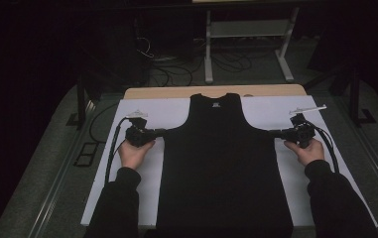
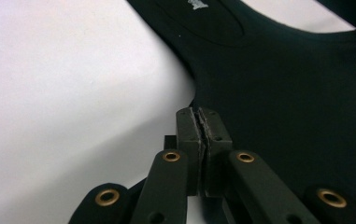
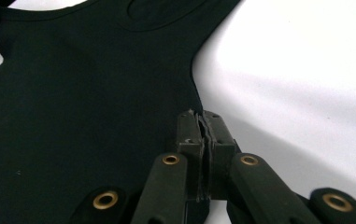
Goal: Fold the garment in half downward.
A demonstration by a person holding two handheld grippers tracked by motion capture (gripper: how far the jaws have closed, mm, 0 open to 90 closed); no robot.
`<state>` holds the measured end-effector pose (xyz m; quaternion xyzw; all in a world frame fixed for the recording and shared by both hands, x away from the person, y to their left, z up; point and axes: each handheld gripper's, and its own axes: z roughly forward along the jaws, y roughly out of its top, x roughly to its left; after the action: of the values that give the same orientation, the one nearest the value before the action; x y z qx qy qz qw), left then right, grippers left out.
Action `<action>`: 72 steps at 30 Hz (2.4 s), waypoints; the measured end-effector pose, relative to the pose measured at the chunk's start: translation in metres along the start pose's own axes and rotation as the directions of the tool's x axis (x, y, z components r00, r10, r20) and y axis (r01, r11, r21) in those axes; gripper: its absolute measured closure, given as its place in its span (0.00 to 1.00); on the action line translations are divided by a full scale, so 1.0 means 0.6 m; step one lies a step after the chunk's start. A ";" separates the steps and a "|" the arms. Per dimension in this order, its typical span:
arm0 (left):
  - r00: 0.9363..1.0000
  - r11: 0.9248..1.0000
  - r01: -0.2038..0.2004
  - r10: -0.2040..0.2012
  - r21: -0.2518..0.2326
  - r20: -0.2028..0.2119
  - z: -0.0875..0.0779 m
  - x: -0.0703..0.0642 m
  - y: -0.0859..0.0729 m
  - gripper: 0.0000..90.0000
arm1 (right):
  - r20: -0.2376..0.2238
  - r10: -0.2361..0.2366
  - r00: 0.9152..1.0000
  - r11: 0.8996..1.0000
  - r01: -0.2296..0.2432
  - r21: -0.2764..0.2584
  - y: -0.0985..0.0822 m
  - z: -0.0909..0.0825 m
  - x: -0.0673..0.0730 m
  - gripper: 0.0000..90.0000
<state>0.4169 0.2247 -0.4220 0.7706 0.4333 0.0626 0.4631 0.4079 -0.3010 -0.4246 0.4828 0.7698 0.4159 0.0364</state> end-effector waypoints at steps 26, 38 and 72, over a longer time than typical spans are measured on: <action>0.997 0.998 0.058 -0.057 -0.032 0.043 -0.043 -0.012 -0.018 0.97 | -0.043 0.020 0.999 0.995 -0.024 -0.093 -0.018 -0.050 0.027 0.95; 0.997 0.998 0.060 -0.059 -0.011 0.050 -0.054 -0.017 -0.032 0.97 | -0.047 0.062 0.997 0.991 -0.067 -0.114 -0.044 -0.071 0.028 0.95; 0.995 0.996 0.031 -0.039 0.089 0.091 -0.093 -0.065 -0.093 0.97 | -0.045 0.096 0.994 0.995 -0.098 -0.027 -0.111 -0.090 0.052 0.95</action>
<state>0.3308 0.2442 -0.4213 0.7845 0.4272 -0.0004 0.4496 0.3192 -0.3222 -0.4237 0.5098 0.7400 0.4387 0.0061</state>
